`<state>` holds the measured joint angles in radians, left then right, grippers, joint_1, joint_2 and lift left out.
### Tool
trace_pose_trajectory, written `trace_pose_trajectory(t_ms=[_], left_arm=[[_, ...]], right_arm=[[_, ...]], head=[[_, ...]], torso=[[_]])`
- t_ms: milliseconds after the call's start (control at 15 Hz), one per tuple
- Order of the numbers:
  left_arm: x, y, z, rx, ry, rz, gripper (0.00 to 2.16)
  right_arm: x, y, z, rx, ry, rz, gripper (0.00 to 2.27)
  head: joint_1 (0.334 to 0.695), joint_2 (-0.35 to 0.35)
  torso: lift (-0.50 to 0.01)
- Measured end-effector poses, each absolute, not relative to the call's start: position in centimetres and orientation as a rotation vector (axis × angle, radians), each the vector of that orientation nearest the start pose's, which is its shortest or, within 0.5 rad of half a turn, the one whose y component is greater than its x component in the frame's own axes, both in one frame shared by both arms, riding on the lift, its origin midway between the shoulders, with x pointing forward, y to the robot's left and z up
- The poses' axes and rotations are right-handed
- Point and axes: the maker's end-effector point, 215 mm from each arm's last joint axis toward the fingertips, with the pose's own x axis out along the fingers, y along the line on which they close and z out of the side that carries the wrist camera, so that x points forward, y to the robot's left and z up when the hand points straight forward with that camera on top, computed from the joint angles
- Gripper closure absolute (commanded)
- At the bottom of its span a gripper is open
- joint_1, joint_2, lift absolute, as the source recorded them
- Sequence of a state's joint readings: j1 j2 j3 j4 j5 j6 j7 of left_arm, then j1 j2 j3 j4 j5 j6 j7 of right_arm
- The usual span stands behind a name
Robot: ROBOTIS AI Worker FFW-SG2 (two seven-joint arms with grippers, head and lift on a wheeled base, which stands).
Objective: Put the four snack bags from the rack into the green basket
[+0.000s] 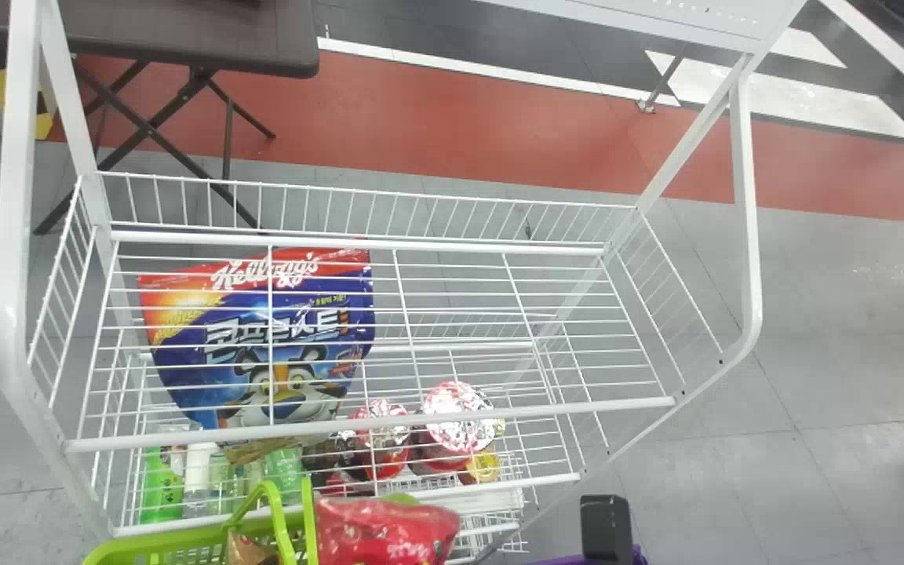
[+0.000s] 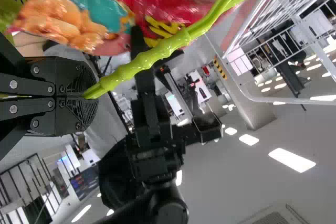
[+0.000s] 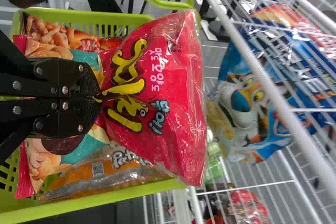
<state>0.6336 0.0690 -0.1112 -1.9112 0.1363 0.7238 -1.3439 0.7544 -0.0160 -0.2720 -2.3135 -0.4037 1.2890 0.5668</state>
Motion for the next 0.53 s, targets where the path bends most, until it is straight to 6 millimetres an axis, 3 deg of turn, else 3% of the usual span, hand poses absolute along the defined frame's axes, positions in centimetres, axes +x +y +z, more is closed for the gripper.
trace_pose_trajectory(t_ms=[67,133,200,400,533], left_arm=[[13.4,-1.7,-46.5,-0.769,0.822,-1.367,2.13],[13.5,-1.6,-46.5,-0.769,0.821,-1.367,2.13],[13.5,-1.6,-46.4,-0.767,0.819,-1.368,2.13],[13.6,-1.6,-46.2,-0.766,0.818,-1.369,2.13],[13.5,-1.6,-46.2,-0.768,0.82,-1.369,2.13]], right_arm=[[17.7,-14.7,-51.7,0.644,1.136,0.463,1.18],[17.7,-14.7,-52.1,0.647,1.14,0.464,0.37],[17.8,-14.9,-52.4,0.648,1.147,0.46,0.0],[17.3,-15.5,-52.7,0.649,1.19,0.455,0.06],[17.7,-15.9,-51.6,0.674,1.163,0.461,0.07]], head=[[0.695,-0.35],[0.695,-0.35],[0.695,-0.35],[0.695,-0.35],[0.695,-0.35]], torso=[[-0.006],[-0.006],[-0.006],[-0.006],[-0.006]])
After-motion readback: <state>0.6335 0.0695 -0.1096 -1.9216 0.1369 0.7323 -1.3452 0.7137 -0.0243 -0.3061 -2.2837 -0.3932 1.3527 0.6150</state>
